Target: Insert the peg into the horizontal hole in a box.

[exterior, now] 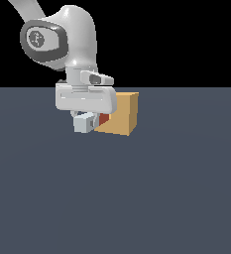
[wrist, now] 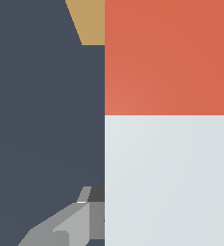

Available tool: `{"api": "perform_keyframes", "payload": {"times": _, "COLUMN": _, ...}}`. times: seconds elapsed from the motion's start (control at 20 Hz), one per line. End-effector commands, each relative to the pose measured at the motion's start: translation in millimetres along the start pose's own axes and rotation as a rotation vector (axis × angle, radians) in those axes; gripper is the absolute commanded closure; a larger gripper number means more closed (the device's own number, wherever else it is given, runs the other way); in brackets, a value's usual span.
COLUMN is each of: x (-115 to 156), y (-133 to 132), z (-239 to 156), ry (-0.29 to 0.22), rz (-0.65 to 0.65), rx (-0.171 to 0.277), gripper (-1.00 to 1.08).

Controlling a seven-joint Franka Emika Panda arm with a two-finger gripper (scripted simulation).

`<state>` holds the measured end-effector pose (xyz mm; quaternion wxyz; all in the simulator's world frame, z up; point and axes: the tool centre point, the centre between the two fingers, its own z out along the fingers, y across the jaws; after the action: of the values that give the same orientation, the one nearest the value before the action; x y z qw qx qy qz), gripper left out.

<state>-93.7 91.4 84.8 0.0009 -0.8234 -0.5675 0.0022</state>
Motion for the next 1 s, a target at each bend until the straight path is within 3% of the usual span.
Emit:
{"api": "perform_keyframes", "payload": {"times": 0.0, "x": 2, "y": 2, "z": -3, "ry": 0.004, "rz": 0.001, "rx": -0.005, "gripper": 1.08}}
{"api": "perform_keyframes", "payload": {"times": 0.45, "x": 8, "y": 2, "z": -2, "ry": 0.003, "rz": 0.001, "rx": -0.003, "gripper": 1.08}}
{"api": "perform_keyframes", "payload": {"times": 0.95, "x": 69, "y": 1, "z": -4, "ry": 0.005, "rz": 0.001, "rx": -0.005, "gripper": 1.08}}
